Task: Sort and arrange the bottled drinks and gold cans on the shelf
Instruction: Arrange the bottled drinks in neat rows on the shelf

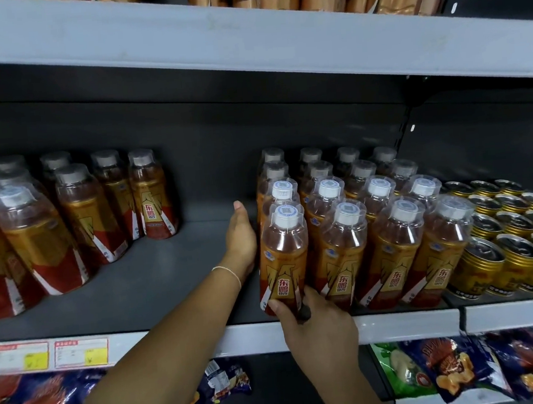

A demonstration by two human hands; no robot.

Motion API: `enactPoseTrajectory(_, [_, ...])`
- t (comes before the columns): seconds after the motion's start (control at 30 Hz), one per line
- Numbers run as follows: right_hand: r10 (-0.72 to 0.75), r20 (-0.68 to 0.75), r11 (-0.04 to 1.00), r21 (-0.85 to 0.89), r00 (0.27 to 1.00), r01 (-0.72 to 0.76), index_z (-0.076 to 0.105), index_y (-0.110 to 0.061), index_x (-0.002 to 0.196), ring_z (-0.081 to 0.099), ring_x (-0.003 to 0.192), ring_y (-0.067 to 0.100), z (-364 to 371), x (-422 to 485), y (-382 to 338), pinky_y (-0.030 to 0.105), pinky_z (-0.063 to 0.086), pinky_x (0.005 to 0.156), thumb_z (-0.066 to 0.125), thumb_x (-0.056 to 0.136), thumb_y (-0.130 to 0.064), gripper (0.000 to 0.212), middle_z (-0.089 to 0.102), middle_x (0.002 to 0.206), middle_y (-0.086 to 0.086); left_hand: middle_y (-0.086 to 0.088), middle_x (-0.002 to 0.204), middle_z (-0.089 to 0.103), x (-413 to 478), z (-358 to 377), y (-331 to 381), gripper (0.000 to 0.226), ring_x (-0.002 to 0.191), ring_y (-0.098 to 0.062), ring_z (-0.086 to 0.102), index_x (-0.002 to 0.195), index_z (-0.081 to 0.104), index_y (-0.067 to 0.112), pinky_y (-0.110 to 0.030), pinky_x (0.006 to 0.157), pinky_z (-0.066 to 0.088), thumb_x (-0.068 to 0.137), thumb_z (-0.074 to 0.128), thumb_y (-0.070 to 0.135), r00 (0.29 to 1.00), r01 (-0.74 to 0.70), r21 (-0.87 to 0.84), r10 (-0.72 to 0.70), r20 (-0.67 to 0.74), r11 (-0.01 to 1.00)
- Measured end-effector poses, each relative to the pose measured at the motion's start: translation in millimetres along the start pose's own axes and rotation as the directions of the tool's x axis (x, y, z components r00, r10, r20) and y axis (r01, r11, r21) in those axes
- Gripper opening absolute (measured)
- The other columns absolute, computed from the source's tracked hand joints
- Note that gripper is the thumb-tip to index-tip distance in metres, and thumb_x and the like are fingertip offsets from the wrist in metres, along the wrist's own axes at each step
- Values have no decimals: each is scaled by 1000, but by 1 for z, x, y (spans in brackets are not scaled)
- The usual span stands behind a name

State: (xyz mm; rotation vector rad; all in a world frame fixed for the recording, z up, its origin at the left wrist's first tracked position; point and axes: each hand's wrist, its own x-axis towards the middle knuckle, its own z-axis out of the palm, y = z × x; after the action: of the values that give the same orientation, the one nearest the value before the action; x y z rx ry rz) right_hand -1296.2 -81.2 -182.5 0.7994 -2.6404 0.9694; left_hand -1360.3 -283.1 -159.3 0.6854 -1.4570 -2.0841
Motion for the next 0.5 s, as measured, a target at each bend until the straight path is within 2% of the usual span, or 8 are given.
enactPoseTrajectory(0.1, [-3,13,999,-36,1000,3,67,-25,106,68,88,12,1,1,0,28,52,72,55,78,-77,60,72,94,-10,-13,130,62,-26,-1,-3,73,120,-31,60,140,46,18,-50,105,43,92,30,72,995,61,-177,-46,87,982])
enactPoseTrajectory(0.17, [-2,29,998,-65,1000,4,65,-26,102,68,86,10,2,2,-1,26,50,70,53,77,-79,60,72,92,-11,-9,117,70,-42,-1,-9,65,108,-26,67,131,56,21,-44,93,52,93,32,69,992,32,-190,-9,123,981])
enactPoseTrajectory(0.23, [4,36,998,-67,999,-1,65,-26,99,68,85,11,3,2,0,25,49,69,55,77,-78,57,71,92,-11,-7,108,73,-57,3,-12,58,100,-22,71,110,73,27,-34,77,58,96,31,65,984,3,-209,34,174,978])
enactPoseTrajectory(0.3, [17,40,999,-52,999,-15,64,-26,100,68,87,11,3,2,1,25,50,71,57,78,-75,54,71,93,-11,-4,102,75,-68,7,-10,59,95,-18,72,93,78,33,-27,70,58,98,27,62,979,-17,-209,59,193,978])
enactPoseTrajectory(0.4, [19,40,999,-33,999,-18,64,-25,103,67,90,11,2,1,3,25,50,73,58,80,-72,52,71,96,-10,-3,102,75,-72,12,-9,60,95,-17,72,94,77,33,-26,70,58,99,24,60,980,-29,-231,73,187,973])
enactPoseTrajectory(0.5, [11,70,999,-48,998,-8,62,-26,105,67,92,10,0,3,3,24,49,74,56,82,-72,52,70,99,-11,-7,104,75,-74,13,-10,54,95,-20,72,106,69,25,-28,68,58,98,28,59,984,-37,-249,78,159,968])
